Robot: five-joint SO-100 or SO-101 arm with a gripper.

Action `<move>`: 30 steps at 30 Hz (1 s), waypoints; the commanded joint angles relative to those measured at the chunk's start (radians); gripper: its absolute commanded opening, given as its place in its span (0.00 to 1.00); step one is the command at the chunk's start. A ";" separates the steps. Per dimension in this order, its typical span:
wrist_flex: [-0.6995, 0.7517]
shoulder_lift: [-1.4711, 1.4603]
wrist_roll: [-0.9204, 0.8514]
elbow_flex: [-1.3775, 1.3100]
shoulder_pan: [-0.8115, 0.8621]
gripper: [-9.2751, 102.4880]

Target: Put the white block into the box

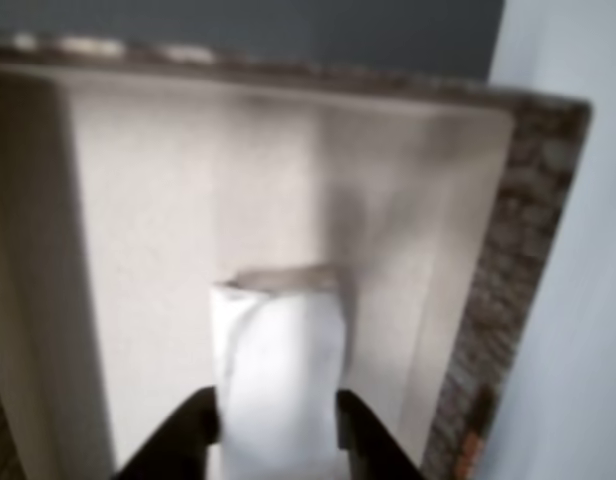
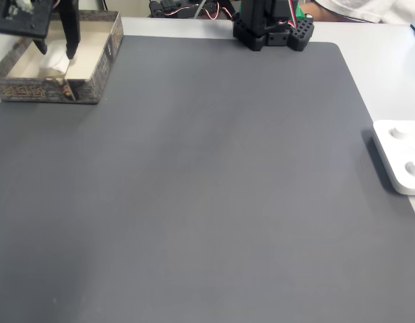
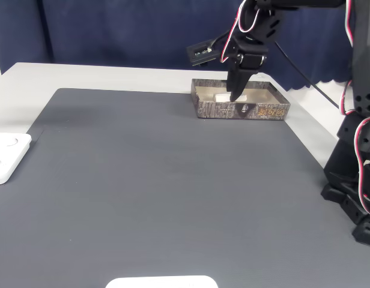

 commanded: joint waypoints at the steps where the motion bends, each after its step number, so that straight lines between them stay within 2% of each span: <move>1: -0.011 0.006 -0.014 -0.049 -0.015 0.32; 6: -0.008 0.009 -0.025 -0.051 -0.015 0.38; 16: 0.000 0.072 -0.028 -0.058 -0.028 0.38; 24: 0.034 0.190 -0.044 -0.044 -0.041 0.35; 30: 0.051 0.302 -0.098 0.003 -0.061 0.27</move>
